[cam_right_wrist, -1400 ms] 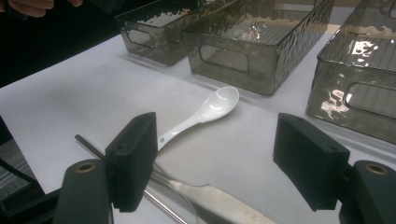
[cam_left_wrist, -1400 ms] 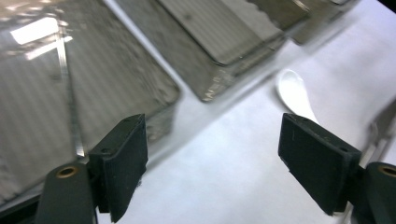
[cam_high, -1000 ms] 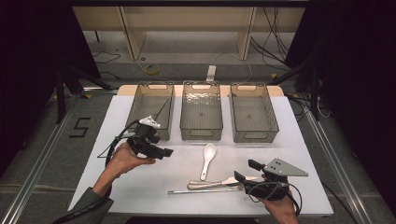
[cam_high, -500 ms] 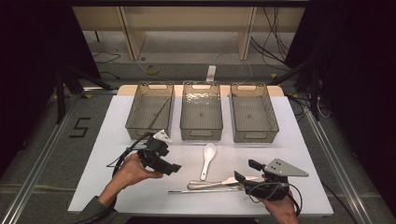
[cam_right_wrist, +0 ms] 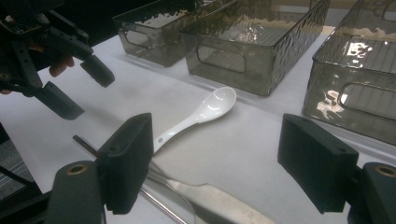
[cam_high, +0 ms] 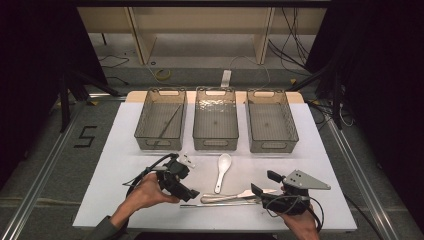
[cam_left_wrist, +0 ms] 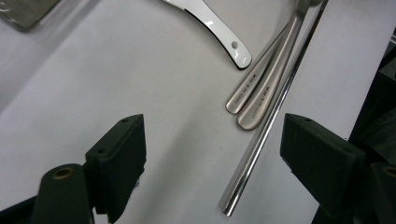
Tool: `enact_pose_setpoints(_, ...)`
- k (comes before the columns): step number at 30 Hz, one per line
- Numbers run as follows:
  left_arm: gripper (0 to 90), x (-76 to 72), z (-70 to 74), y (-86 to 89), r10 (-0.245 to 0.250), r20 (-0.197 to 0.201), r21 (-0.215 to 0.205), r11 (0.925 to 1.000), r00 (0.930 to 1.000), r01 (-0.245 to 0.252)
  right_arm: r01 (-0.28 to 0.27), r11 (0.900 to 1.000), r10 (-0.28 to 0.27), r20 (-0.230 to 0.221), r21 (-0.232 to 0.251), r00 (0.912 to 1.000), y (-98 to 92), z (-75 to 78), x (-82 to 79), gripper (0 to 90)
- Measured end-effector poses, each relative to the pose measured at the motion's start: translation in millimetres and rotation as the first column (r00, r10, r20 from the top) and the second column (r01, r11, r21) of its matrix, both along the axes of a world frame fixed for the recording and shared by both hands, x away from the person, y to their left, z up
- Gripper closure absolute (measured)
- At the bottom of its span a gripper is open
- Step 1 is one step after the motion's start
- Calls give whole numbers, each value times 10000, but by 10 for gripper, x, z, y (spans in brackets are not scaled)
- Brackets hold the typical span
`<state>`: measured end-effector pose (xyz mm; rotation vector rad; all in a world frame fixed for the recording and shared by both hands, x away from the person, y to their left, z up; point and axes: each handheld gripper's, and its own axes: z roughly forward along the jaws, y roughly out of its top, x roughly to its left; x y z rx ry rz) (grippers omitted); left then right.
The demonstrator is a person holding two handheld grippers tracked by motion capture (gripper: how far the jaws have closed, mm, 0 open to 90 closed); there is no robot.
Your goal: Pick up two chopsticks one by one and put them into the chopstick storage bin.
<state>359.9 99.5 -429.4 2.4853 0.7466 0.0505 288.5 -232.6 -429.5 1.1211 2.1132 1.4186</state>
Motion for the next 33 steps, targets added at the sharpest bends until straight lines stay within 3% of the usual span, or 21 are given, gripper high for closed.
enact_pose_setpoints(7,280,-65,-82,-109,-488,-236,623,9968,9985,502,-17,10000,17,-42,-36,10000,4,-1,1,275)
enact_pose_setpoints(17,424,-154,-222,-234,-1111,-680,1490,9815,9915,1202,-43,9999,43,-72,-93,10000,13,-8,1,275)
enact_pose_setpoints(27,594,-181,-291,-296,-1574,-688,1774,9698,9851,1674,-65,9999,63,-135,-149,9999,22,-7,-1,276)
enact_pose_setpoints(33,664,-180,-297,-307,-1733,-725,1747,9674,9822,1836,-61,9998,58,-138,-188,9999,24,-10,0,276)
